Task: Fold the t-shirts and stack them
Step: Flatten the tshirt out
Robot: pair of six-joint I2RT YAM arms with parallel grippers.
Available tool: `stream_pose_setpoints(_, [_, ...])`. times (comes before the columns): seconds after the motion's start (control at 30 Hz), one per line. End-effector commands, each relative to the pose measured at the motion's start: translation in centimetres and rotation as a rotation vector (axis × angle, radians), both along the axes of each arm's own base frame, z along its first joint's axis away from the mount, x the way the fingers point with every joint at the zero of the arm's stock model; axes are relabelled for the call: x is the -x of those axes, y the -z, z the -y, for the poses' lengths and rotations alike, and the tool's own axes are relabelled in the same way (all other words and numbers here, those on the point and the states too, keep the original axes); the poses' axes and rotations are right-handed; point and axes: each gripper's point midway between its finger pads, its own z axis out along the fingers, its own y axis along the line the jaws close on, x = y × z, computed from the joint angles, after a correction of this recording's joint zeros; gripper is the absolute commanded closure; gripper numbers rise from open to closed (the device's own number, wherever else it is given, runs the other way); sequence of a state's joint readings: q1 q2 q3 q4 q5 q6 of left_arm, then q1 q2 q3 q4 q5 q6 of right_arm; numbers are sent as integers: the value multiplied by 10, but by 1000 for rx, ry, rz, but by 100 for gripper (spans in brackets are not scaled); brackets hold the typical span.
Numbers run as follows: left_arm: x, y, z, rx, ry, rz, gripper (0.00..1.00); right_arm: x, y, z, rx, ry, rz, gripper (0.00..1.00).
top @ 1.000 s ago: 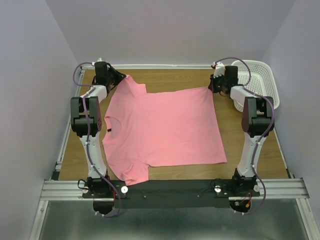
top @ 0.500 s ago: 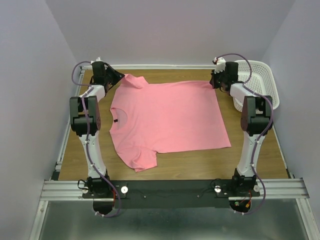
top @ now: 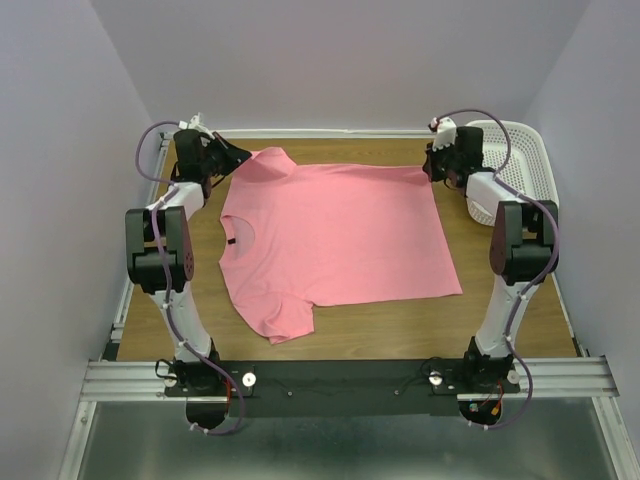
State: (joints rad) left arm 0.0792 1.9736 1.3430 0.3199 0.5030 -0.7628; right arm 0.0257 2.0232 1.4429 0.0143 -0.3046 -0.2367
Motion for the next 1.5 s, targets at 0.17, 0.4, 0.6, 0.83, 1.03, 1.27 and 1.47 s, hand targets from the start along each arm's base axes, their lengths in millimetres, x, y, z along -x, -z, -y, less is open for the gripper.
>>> stream_pose_setpoints(0.17, [21,-22,-11,-40,21,62,100,9,-7,11,25,17,17,99])
stream_pose_setpoints(0.4, [32,-23,-21,-55,14,55,100,11,-2,16,26,30,4,100])
stream_pose_setpoints(0.6, [36,-22,-24,-62,14,53,100,12,-2,29,22,49,2,99])
stream_pose_setpoints(0.83, [42,-21,-30,-67,8,53,100,5,-6,38,27,73,15,99])
stream_pose_setpoints(1.03, [48,-20,-29,-67,16,49,100,5,-8,34,10,60,16,99])
stream_pose_setpoints(1.27, [59,-23,-27,-63,20,51,100,7,-4,33,9,53,6,100])
stream_pose_setpoints(1.47, [69,-22,-25,-62,18,45,100,6,-2,32,7,49,3,99])
